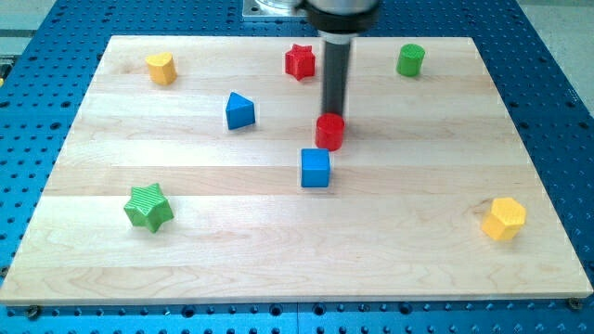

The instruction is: Move the red circle to the top right of the blue cube

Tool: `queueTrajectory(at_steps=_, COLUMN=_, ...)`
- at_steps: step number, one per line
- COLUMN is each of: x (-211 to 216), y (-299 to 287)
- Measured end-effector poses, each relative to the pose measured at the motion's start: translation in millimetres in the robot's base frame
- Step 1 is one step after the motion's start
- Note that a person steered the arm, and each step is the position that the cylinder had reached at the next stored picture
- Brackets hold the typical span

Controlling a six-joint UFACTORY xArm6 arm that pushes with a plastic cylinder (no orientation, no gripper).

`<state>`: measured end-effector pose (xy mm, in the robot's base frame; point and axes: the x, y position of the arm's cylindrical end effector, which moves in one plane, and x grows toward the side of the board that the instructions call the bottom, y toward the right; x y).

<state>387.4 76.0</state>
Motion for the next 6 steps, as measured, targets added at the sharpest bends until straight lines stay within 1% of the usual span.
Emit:
queueTrajectory(at_steps=1, x=10, y=31)
queueTrajectory(at_steps=2, x=-27, y=-31)
queueTrajectory(at_steps=3, x=-4, y=-68)
queueTrajectory(at_steps=4, x=15, y=-18)
queueTrajectory(at_steps=5, x=18, y=59)
queueTrajectory(at_steps=6, x=0, y=77)
